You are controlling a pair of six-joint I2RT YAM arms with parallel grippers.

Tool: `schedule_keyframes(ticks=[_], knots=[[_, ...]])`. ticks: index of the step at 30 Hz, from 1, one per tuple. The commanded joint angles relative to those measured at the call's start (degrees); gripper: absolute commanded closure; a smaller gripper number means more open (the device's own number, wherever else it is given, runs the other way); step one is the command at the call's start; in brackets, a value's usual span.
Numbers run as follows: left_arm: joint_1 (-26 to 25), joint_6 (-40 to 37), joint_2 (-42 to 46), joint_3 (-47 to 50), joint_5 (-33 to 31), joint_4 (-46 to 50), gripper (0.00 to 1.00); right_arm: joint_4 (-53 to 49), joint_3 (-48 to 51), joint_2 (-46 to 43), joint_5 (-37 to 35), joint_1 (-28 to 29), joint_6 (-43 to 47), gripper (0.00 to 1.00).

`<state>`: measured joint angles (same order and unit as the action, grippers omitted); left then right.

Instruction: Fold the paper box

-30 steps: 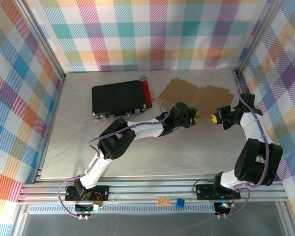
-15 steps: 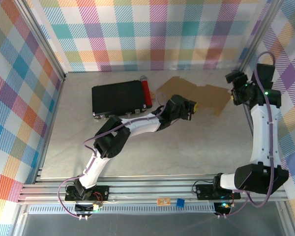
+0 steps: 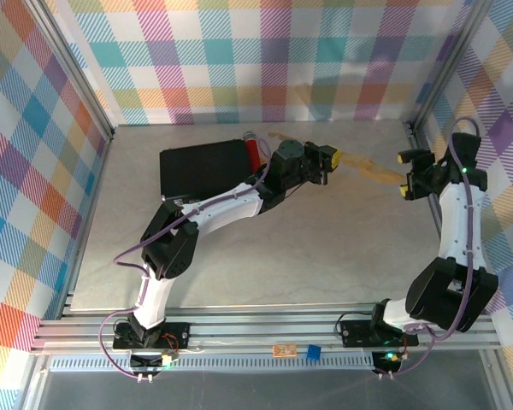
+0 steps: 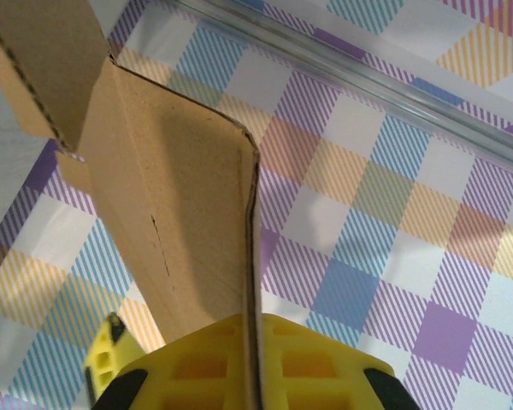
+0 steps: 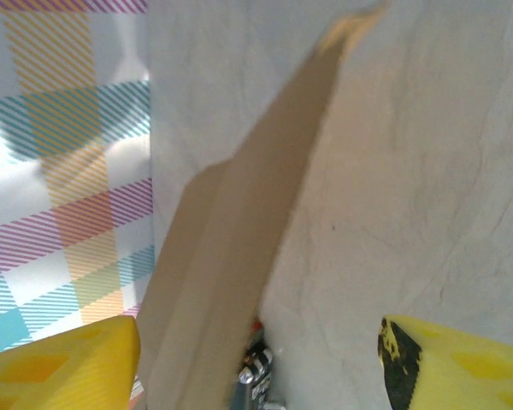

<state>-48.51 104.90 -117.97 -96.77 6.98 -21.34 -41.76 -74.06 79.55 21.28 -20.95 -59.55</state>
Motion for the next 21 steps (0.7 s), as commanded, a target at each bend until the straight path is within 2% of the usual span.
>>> schedule_keyframes(ticks=[1,4,7,9,14,21], knots=[[0.9,-1.1,2.9,1.2,1.7,-2.0,1.0,4.5,1.1,-3.3,3.2,-0.7,-1.1,0.29],[1.3,-2.1,3.4,0.8,2.2,-1.4,1.0,5.1,-0.9,-6.0,-2.1,-0.4,8.3,0.31],[2.2,-3.0,3.4,0.1,3.0,-1.3,1.0,3.1,-0.5,-7.6,-4.0,-0.4,9.5,0.32],[2.5,-2.6,3.1,0.0,3.5,-2.2,1.0,7.0,3.4,-8.0,0.1,-0.4,4.7,0.33],[2.8,-1.7,2.6,-0.4,4.4,-2.7,1.0,22.9,14.9,-8.0,8.8,-0.4,-16.9,0.35],[3.1,-1.2,3.0,0.7,5.1,-3.5,1.0,29.4,15.4,-5.5,8.9,-0.4,-24.7,0.35]])
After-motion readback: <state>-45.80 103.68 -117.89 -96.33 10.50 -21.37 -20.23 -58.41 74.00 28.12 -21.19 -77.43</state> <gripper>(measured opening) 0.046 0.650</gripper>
